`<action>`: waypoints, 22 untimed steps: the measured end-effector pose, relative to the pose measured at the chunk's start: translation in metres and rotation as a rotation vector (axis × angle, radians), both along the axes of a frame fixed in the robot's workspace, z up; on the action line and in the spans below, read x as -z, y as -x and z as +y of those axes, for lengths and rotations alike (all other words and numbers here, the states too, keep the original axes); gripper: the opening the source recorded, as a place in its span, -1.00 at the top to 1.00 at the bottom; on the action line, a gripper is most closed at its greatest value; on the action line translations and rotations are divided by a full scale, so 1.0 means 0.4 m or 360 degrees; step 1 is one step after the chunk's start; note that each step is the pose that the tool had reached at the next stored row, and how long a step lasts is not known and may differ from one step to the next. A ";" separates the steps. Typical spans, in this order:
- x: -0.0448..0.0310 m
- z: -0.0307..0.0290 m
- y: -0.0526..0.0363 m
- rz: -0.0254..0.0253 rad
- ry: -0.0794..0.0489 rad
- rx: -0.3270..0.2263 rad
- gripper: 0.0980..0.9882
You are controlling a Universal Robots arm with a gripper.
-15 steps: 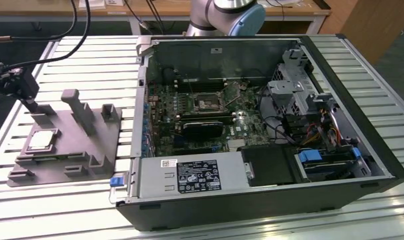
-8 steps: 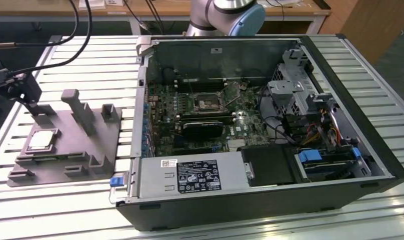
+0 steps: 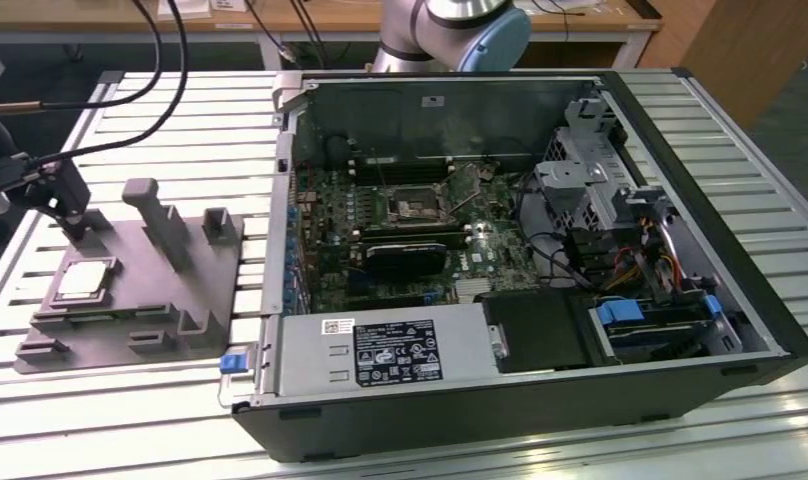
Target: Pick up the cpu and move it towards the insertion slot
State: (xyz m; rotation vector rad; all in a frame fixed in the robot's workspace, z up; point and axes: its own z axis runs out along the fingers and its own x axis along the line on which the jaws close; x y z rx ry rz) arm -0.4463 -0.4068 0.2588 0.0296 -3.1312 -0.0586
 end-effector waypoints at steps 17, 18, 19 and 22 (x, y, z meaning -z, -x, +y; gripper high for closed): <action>0.084 -0.012 0.000 0.00109 0.0001 0.0000 -0.50; 0.089 -0.012 0.000 0.00110 0.0001 0.0000 -0.50; 0.093 -0.012 0.000 0.00110 0.0001 0.0000 -0.50; 0.105 -0.012 0.000 0.00109 0.0002 0.0000 -0.50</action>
